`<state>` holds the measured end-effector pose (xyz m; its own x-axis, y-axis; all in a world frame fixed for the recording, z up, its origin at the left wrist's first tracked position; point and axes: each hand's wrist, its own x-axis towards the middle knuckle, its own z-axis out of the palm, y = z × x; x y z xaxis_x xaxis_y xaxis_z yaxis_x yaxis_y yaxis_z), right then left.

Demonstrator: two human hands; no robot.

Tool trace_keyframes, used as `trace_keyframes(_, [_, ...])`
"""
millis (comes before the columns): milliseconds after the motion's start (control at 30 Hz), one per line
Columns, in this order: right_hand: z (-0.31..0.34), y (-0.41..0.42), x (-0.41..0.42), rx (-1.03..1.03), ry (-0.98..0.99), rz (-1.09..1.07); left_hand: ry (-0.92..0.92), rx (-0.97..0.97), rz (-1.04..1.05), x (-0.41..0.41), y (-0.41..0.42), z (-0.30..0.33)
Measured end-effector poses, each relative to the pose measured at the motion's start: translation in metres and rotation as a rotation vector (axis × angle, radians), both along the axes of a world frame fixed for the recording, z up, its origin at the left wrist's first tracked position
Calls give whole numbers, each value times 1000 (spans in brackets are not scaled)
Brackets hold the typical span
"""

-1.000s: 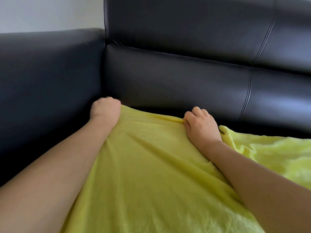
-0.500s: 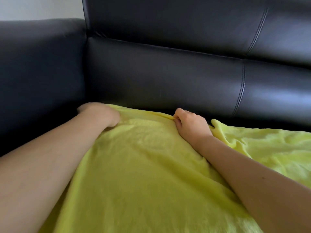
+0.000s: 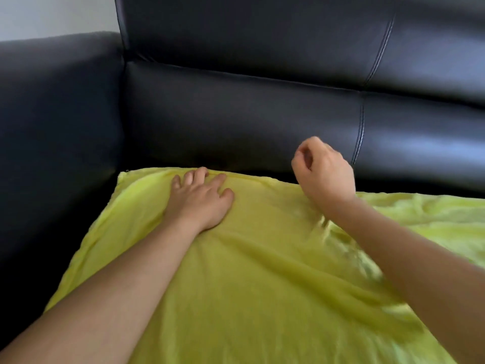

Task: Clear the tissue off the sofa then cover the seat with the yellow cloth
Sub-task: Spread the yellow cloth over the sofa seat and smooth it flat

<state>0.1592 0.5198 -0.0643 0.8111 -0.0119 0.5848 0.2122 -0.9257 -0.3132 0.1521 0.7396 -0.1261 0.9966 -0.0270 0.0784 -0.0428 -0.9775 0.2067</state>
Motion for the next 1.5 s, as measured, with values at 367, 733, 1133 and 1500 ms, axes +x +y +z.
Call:
trace_keyframes(367, [-24, -73, 18, -53, 487, -364, 4, -3, 41, 1, -3, 2])
trace_keyframes(733, [1, 1, -68, -154, 225, -11, 9, 6, 27, 0, -3, 4])
trace_keyframes(1133, [-8, 66, -154, -436, 177, 69, -75, -13, -67, -26, 8, 44])
trace_keyframes(1500, [-16, 62, -250, -363, 451, 141, 38, -39, 393, -211, 81, 86])
